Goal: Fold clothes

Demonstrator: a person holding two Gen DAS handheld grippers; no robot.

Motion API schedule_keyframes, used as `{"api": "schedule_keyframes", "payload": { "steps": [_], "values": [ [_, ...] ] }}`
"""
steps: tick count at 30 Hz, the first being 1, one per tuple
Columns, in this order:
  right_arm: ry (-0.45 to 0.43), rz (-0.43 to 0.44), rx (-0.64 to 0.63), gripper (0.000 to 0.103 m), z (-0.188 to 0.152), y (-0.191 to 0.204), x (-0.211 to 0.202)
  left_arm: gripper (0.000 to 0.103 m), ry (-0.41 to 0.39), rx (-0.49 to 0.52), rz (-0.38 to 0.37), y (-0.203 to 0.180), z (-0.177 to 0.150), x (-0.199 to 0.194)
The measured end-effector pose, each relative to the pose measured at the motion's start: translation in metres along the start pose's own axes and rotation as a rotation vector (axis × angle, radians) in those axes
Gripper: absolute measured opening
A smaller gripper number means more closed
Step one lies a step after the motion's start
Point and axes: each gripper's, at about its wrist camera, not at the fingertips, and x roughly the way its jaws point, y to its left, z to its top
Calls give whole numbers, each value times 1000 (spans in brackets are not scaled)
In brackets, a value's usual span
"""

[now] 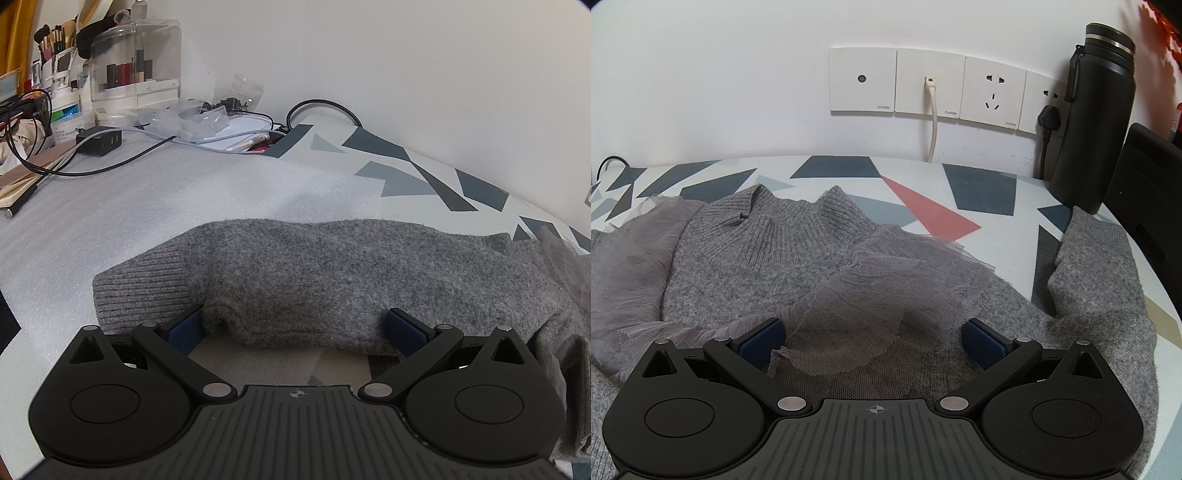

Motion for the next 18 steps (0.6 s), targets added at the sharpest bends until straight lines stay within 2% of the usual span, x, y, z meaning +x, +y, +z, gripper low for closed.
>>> {"api": "schedule_keyframes", "payload": {
  "steps": [2, 4, 6, 7, 10, 15, 18],
  "values": [
    [0, 1, 1, 102, 0, 0, 0, 103, 35, 11, -6, -1, 5, 1],
    [0, 2, 2, 102, 0, -1, 0, 102, 71, -24, -69, 8, 19, -2],
    [0, 3, 4, 102, 0, -2, 0, 85, 107, -70, -146, 19, 34, -6],
    [0, 4, 5, 102, 0, -2, 0, 73, 101, -117, -193, 27, 38, -12],
    [0, 2, 4, 102, 0, -2, 0, 73, 50, -287, -339, 54, 45, -37],
    [-1, 2, 3, 102, 0, -2, 0, 73, 57, -345, -321, 72, 27, -52],
    [-1, 1, 3, 102, 0, -2, 0, 73, 65, -421, -334, 83, 14, -46]
  ]
}}
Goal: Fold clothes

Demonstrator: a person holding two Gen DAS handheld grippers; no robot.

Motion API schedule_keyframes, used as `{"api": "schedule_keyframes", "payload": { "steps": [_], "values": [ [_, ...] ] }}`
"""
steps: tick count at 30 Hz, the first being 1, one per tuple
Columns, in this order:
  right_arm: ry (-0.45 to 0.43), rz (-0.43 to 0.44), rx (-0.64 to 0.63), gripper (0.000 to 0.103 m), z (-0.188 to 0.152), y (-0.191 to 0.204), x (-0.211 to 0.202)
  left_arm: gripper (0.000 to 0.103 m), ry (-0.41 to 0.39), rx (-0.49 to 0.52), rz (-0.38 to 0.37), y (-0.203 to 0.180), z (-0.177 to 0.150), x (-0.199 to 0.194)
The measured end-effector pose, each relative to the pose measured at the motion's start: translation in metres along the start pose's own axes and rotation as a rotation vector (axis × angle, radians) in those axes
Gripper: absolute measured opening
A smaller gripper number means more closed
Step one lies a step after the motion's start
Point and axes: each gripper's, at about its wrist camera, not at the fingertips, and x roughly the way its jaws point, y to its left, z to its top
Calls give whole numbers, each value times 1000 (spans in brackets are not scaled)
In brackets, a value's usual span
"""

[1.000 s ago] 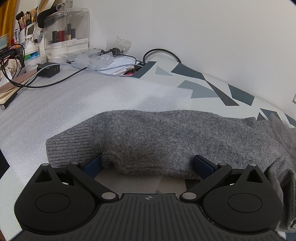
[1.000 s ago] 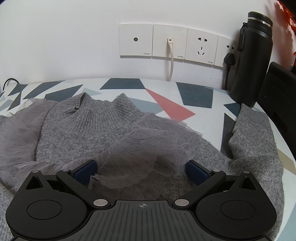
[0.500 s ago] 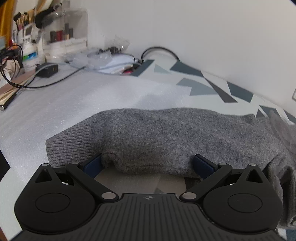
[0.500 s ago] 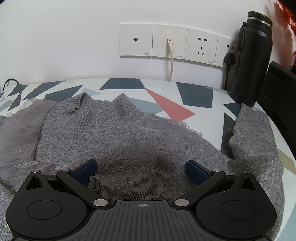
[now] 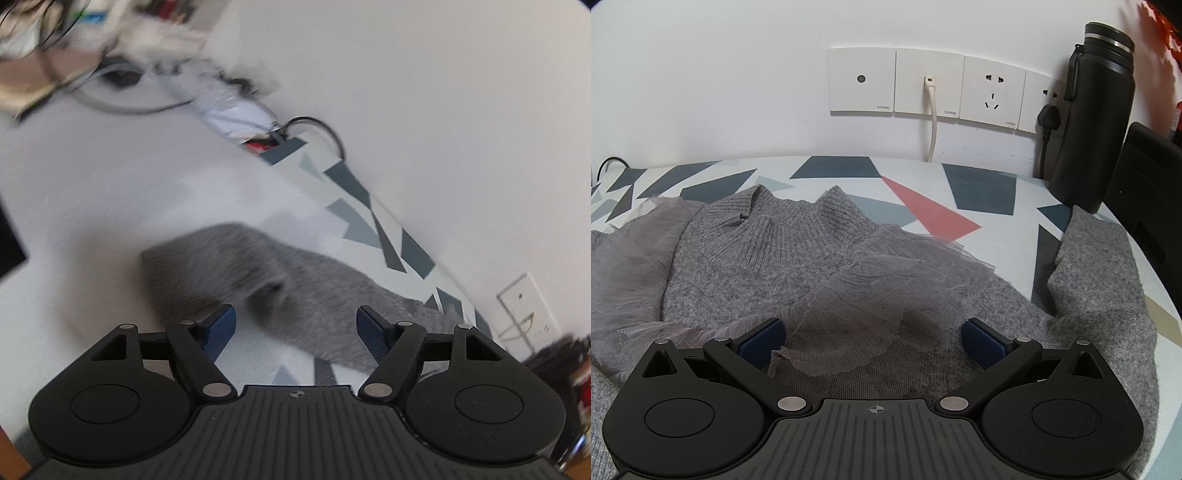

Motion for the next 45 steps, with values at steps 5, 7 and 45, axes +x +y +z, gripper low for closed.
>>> {"api": "schedule_keyframes", "payload": {
  "steps": [5, 7, 45],
  "values": [
    [0, 0, 0, 102, 0, 0, 0, 69, -32, -34, -31, 8, -8, 13],
    [0, 0, 1, 102, 0, 0, 0, 68, -60, 12, -4, 0, -8, 21],
    [8, 15, -8, 102, 1, -2, 1, 5, -216, 214, 10, -54, 24, 48]
  ]
}}
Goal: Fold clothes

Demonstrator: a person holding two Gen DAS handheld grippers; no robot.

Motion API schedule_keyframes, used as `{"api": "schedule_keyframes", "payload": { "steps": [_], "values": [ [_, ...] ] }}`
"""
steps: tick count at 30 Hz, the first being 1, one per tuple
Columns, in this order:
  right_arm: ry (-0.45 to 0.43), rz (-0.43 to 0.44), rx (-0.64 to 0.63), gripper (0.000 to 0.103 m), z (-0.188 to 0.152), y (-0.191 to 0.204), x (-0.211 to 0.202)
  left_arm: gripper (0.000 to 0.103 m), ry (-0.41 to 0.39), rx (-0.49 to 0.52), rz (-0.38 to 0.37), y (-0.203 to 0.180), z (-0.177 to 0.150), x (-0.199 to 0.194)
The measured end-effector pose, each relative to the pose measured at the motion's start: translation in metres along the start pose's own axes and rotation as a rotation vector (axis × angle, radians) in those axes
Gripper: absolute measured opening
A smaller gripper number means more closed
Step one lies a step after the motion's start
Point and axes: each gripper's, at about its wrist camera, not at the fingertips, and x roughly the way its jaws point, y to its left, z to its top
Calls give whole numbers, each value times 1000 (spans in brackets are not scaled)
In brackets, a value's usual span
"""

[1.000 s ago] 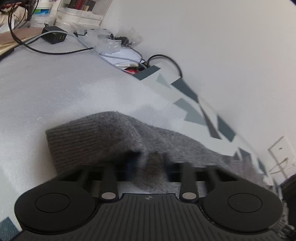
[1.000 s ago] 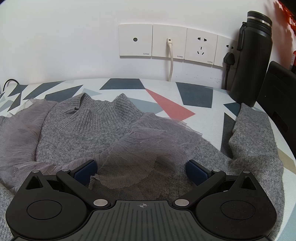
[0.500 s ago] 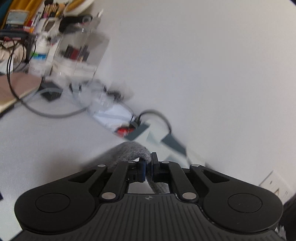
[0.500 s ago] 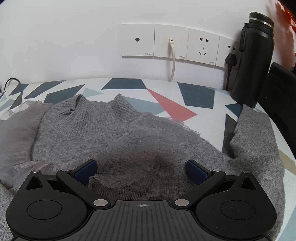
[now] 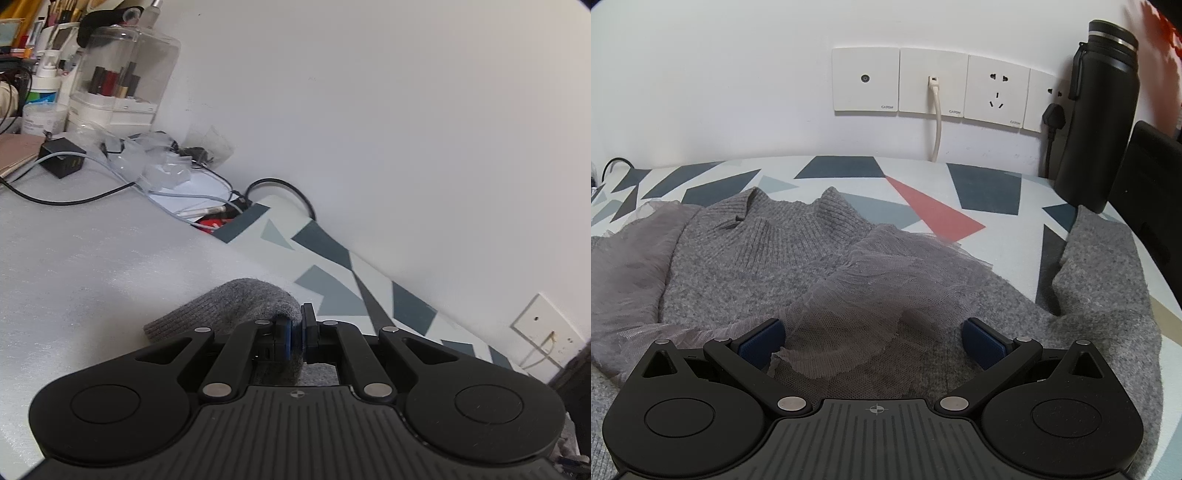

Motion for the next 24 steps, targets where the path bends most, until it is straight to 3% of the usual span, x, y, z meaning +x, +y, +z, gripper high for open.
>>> {"api": "schedule_keyframes", "payload": {
  "steps": [4, 8, 12, 16, 20, 24],
  "values": [
    [24, -15, -21, 102, 5, 9, -9, 5, -20, -10, -63, 10, -7, -5],
    [-15, 7, 1, 102, 19, 31, -26, 5, -45, -47, -136, 20, -15, -8],
    [7, -12, 1, 102, 33, 60, -17, 5, -72, -86, -203, 25, -22, -10],
    [105, -48, 55, 102, 36, 75, 14, 5, -88, -150, -262, 33, -29, -8],
    [93, -113, 90, 102, 33, 89, 25, 5, -111, -188, -297, 41, -34, -6],
    [67, -91, 18, 102, 25, 112, 18, 5, -107, -209, -312, 46, -39, 0]
  ]
}}
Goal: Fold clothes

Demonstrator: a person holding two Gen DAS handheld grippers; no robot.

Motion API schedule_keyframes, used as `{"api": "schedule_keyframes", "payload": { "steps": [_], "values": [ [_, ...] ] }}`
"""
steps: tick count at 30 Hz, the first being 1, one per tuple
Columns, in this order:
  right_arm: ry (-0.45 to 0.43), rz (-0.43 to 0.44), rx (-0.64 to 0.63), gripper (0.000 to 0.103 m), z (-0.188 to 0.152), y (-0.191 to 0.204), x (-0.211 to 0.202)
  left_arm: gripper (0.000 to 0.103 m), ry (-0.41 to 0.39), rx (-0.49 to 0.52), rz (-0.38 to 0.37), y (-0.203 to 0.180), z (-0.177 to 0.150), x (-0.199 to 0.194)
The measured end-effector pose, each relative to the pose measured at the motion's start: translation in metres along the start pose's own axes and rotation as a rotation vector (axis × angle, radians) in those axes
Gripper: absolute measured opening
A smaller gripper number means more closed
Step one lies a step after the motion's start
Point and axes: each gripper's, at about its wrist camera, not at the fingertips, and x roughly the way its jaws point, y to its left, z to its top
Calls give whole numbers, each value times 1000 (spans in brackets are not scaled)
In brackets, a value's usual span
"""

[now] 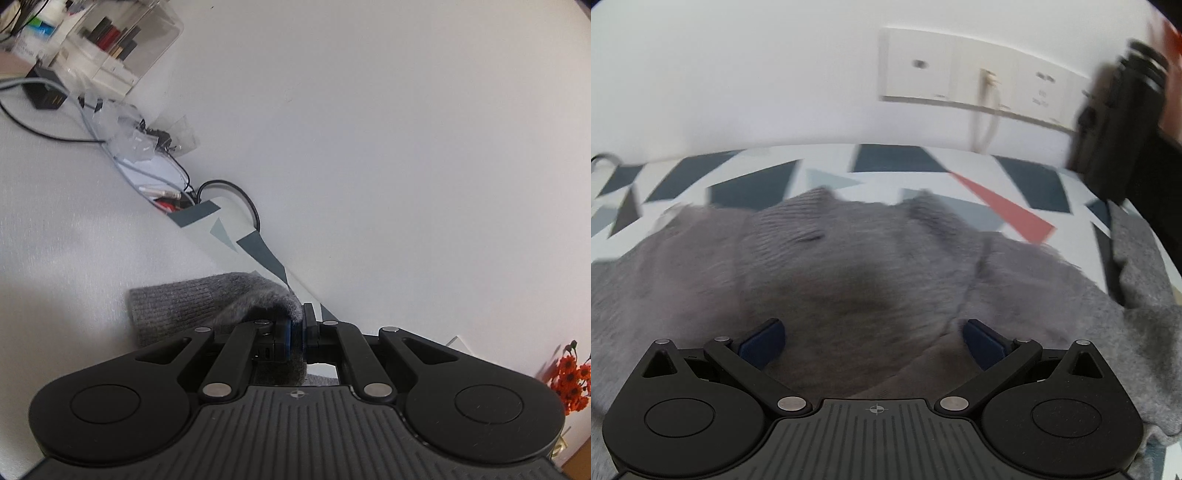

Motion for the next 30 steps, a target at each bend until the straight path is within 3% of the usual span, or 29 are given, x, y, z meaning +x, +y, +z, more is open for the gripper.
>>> {"api": "schedule_keyframes", "payload": {
  "steps": [9, 14, 16, 20, 26, 30],
  "values": [
    [-130, 30, -386, 102, -25, 58, -34, 5, 1, 3, -11, 8, -9, 6],
    [-142, 128, 11, 102, 8, 14, -39, 5, -12, 8, -20, 8, -10, 4],
    [-95, 95, 91, 102, 18, 6, -24, 5, -21, 8, -21, 8, -11, 3],
    [-15, 36, 32, 102, 19, 26, 6, 5, -19, -2, -29, 9, -10, 3],
    [-17, 168, -186, 102, 6, 71, 2, 5, -16, -30, -43, 14, -9, 3],
    [-61, 189, -85, 102, 11, 49, -19, 5, -19, -40, -46, 16, -9, 2]
  ]
}}
